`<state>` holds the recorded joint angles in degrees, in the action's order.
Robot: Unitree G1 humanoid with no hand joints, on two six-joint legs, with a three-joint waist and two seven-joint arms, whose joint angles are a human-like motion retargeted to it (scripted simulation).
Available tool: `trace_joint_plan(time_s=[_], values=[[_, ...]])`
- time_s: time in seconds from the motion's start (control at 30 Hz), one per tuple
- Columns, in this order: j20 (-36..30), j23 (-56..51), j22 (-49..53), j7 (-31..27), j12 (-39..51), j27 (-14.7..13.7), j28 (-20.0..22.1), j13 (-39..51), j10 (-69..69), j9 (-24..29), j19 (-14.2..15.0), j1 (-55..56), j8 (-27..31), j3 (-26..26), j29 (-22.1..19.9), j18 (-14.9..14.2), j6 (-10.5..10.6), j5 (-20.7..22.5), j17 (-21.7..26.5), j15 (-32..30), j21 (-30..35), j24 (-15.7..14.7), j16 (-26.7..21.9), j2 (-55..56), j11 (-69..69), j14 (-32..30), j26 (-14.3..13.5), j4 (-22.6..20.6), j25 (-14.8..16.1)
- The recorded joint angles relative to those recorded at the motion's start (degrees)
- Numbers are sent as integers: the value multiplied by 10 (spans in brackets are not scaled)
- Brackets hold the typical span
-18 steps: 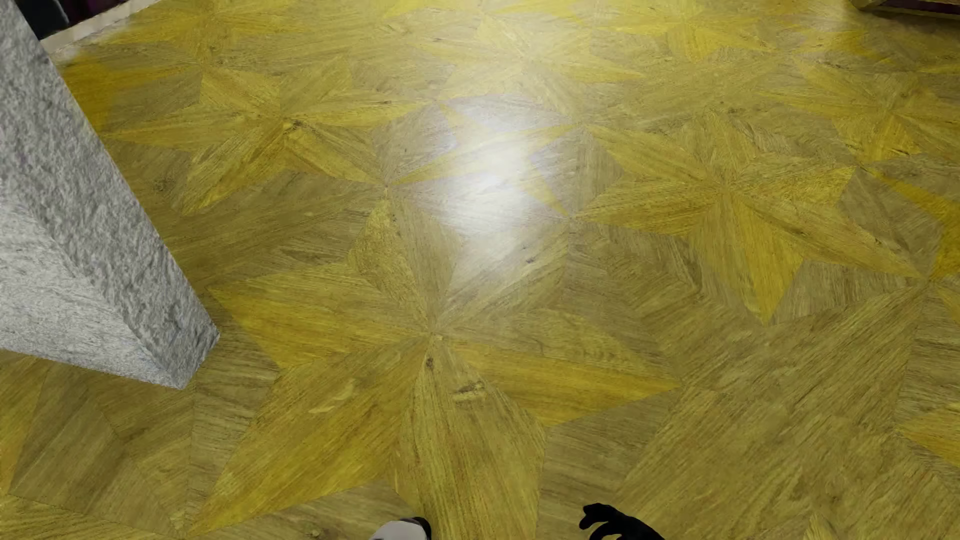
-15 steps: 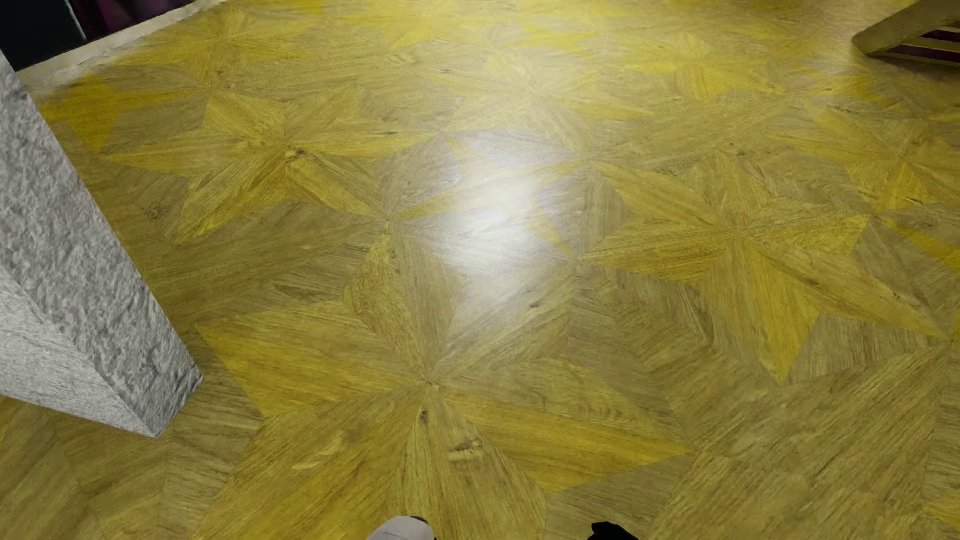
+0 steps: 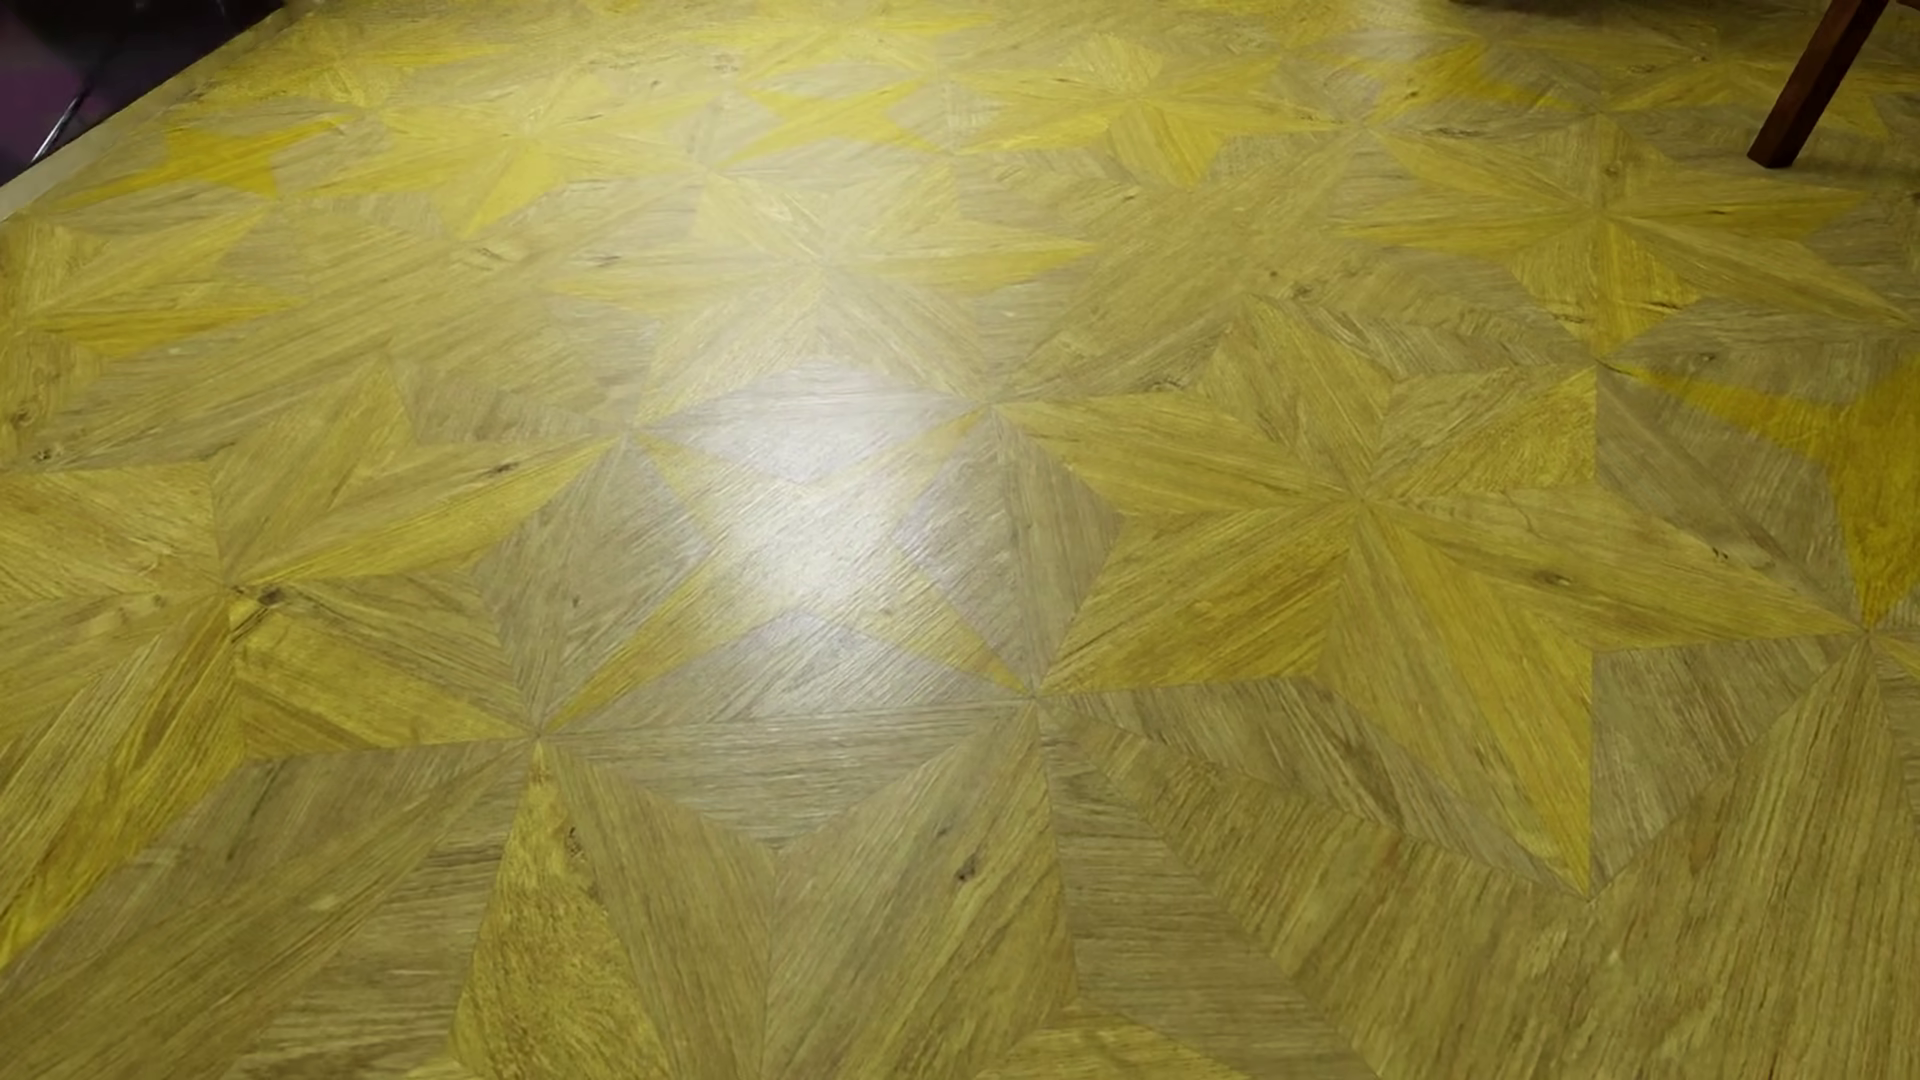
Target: Rotate left
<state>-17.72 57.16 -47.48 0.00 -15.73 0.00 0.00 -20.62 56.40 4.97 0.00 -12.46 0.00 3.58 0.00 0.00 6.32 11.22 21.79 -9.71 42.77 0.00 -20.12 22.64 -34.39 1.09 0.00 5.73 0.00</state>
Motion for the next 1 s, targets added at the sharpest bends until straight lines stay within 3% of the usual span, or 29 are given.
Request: trace_joint_plan(time_s=[0.03, 0.07, 0.1, 0.2, 0.23, 0.27, 0.3, 0.33, 0.37, 0.4, 0.47, 0.5, 0.6, 0.7, 0.77, 0.8, 0.83, 0.87, 0.9, 0.97, 1.0], values=[[-3, -3, -14, 0, -11, 0, 0, 4, 136, 6, 0, 66, 0, -12, 0, 0, 4, 20, 2, -15, -9, 0, 3, -18, -21, 4, 0, 17, 0], [-15, -19, -24, 0, -15, 0, 0, 8, 206, 26, 0, 128, 0, -10, 0, 0, 5, 29, 6, -8, -26, 0, 4, -65, -14, 72, 0, 27, 0], [-29, -27, -42, 0, -17, 0, 0, 19, 191, 28, 0, 186, 0, -37, 0, 0, -11, 25, 4, 21, -42, 0, 5, -102, -2, 98, 0, 22, 0], [-25, -91, -44, 0, -53, 0, 0, 55, -124, 27, 0, 259, 0, -119, 0, 0, -58, 19, 13, 131, -63, 0, -11, -204, 27, 105, 0, 17, 0], [-32, -112, -44, 0, -67, 0, 0, 66, -239, 24, 0, 261, 0, -126, 0, 0, -66, 18, 17, 165, -84, 0, -12, -234, 37, -31, 0, 20, 0], [-26, -129, -48, 0, -80, 0, 0, 76, -273, 6, 0, 295, 0, -134, 0, 0, -76, 10, 25, 204, -103, 0, -11, -235, 26, -205, 0, 29, 0], [-31, -145, -49, 0, -96, 0, 0, 83, -257, 2, 0, 306, 0, -145, 0, 0, -72, 9, 35, 247, -117, 0, -9, -264, 18, -256, 0, 45, 0], [-23, -159, -46, 0, -111, 0, 0, 87, -203, 11, 0, 291, 0, -159, 0, 0, -71, 10, 42, 271, -121, 0, -9, -301, -3, -186, 0, 52, 0], [-40, -164, -58, 0, -103, 0, 0, 90, -183, 11, 0, 280, 0, -173, 0, 0, -83, 0, 39, 250, -130, 0, -11, -292, -50, -95, 0, 36, 0], [-46, -149, -72, 0, -89, 0, 0, 97, -158, 14, 0, 263, 0, -189, 0, 0, -95, -11, 18, 179, -156, 0, -10, -263, -117, -31, 0, 37, 0], [-50, -143, -89, 0, -50, 0, 0, 117, -167, 27, 0, 216, 0, -171, 0, 0, -116, -33, -3, 20, -103, 0, -32, -202, -177, 25, 0, 56, 0], [-26, -156, -78, 0, -44, 0, 0, 109, -179, 25, 0, 194, 0, -152, 0, 0, -119, -44, -8, -1, -96, 0, -35, -159, -190, 40, 0, 73, 0], [-20, -126, -29, 0, -39, 0, 0, 74, -197, 14, 0, 116, 0, -102, 0, 0, -103, -80, -18, 35, -44, 0, -37, -45, -159, 93, 0, 107, 0], [-16, -85, 24, 0, -34, 0, 0, 24, -226, 7, 0, 20, 0, -53, 0, 0, -84, -113, -11, 63, -37, 0, -29, 34, -39, 139, 0, 96, 0], [-14, -52, 46, 0, -15, 0, 0, -4, -244, 2, 0, -27, 0, -20, 0, 0, -78, -127, 0, 152, -12, 0, -33, 77, 19, 168, 0, 72, 0], [-31, -33, 54, 0, 4, 0, 0, -15, -241, 6, 0, -39, 0, 7, 0, 0, -71, -139, 6, 158, 7, 0, -37, 94, 25, 183, 0, 70, 0], [-34, -24, 66, 0, 20, 0, 0, -31, -231, 10, 0, -50, 0, 33, 0, 0, -62, -147, 9, 65, -1, 0, -43, 124, 4, 188, 0, 77, 0], [-38, -3, 65, 0, 32, 0, 0, -36, -229, 21, 0, -75, 0, 53, 0, 0, -50, -144, 12, -14, 19, 0, -46, 150, -51, 171, 0, 85, 0], [-24, 22, 65, 0, 30, 0, 0, -30, -224, 24, 0, -92, 0, 63, 0, 0, -37, -130, 10, -37, 36, 0, -45, 163, -88, 130, 0, 93, 0], [-22, 32, 41, 0, 10, 0, 0, -37, -134, 6, 0, -38, 0, 67, 0, 0, -25, -97, 8, 29, 47, 0, -42, 129, -109, 7, 0, 105, 0], [-27, 15, 26, 0, 7, 0, 0, -45, -54, 1, 0, 13, 0, 35, 0, 0, -22, -79, 7, 68, 28, 0, -39, 104, -110, -1, 0, 90, 0]])
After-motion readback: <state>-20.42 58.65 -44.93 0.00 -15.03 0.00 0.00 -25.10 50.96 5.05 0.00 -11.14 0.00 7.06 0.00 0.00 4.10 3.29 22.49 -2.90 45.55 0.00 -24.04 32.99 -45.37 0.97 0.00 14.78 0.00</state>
